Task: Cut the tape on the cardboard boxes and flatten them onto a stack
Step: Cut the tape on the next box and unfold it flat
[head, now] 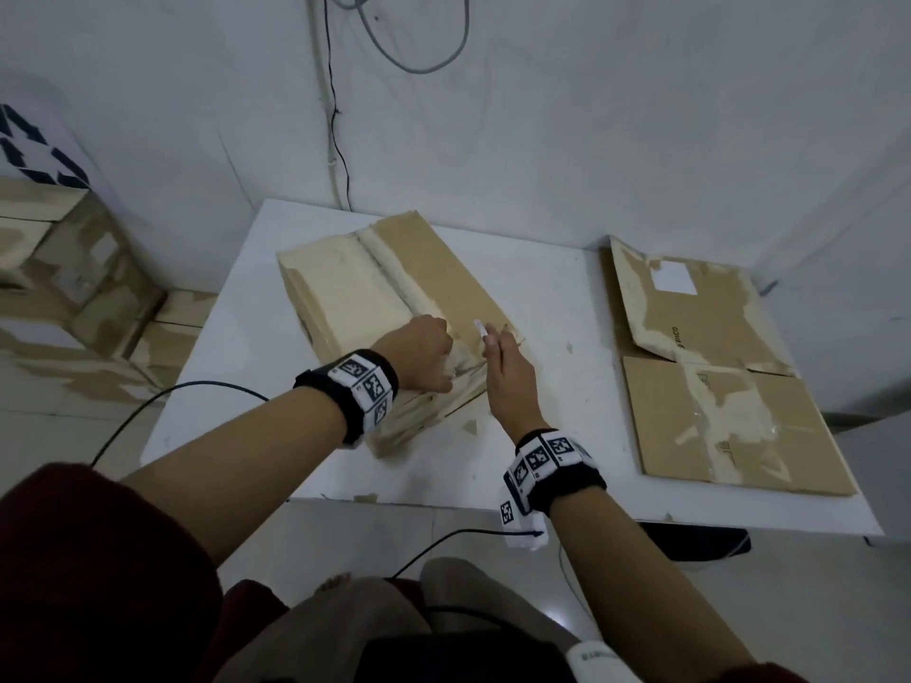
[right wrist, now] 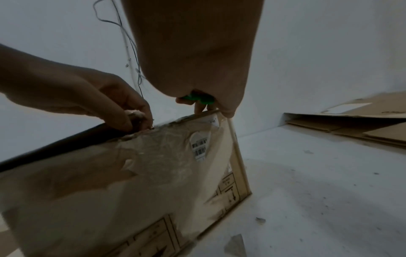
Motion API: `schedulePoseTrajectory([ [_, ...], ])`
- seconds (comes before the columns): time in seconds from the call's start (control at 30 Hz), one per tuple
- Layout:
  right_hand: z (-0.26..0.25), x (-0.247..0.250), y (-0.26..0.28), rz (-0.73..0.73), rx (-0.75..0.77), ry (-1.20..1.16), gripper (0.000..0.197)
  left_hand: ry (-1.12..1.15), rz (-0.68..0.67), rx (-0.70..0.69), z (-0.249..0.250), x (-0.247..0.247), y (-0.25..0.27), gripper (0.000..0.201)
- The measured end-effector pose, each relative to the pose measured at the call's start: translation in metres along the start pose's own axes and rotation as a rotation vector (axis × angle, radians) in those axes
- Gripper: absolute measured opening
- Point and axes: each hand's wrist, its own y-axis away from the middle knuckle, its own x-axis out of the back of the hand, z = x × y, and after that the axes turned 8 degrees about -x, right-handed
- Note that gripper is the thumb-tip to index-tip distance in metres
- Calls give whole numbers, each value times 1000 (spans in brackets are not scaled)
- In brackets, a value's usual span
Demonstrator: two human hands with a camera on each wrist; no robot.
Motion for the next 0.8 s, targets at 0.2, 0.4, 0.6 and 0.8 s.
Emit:
schedulePoseTrajectory([
  [0.2, 2, -1, -2, -46, 15, -16, 44, 36, 34, 373, 32, -6, 6, 16],
  [0.4, 7, 8, -8, 22, -17, -226, 27, 739, 120, 585, 8, -5, -3, 41],
  [0.6, 12, 24, 17, 108, 122, -189, 23, 1156, 463, 665, 3, -34, -9, 56],
  [0.8, 32, 7, 33, -24, 170, 63, 20, 1234, 683, 728, 12, -50, -18, 75],
])
